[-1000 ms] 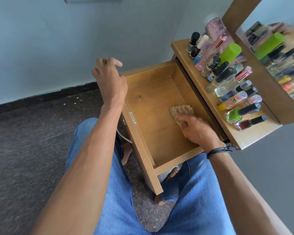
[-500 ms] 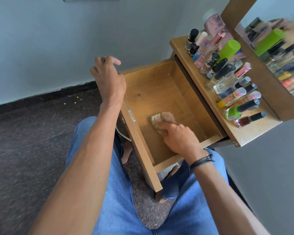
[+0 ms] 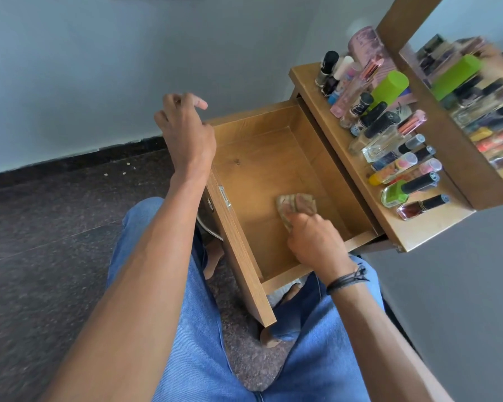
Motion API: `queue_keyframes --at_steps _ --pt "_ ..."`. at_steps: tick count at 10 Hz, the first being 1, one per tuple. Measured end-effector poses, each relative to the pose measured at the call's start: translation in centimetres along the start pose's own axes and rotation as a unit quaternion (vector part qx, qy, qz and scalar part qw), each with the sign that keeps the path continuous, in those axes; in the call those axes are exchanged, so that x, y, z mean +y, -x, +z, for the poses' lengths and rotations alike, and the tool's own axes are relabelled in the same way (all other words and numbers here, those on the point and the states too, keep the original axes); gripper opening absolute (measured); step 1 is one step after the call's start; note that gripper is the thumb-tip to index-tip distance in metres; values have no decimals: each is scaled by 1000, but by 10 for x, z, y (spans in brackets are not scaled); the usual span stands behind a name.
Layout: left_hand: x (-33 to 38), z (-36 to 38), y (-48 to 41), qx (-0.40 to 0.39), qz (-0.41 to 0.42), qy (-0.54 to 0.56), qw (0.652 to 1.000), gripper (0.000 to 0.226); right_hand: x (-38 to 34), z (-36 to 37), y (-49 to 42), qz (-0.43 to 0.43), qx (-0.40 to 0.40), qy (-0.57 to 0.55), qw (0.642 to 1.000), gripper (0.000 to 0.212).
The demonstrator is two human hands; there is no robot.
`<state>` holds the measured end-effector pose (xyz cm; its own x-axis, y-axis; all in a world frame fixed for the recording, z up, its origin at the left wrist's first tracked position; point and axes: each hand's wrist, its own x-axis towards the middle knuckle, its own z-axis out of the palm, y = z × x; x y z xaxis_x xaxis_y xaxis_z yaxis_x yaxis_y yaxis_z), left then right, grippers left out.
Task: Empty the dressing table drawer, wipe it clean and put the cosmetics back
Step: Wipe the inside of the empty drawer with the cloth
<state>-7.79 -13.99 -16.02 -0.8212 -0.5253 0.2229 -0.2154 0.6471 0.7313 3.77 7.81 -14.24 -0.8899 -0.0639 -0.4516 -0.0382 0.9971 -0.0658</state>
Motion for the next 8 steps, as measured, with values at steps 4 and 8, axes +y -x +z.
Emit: queue_keyframes --at_steps 4,8 --pt "2 1 1 -1 0 5 1000 52 2 3 -1 -2 15 -39 999 46" --pt "2 0 2 1 -1 1 1000 51 -41 26 13 -110 3 -6 994 70"
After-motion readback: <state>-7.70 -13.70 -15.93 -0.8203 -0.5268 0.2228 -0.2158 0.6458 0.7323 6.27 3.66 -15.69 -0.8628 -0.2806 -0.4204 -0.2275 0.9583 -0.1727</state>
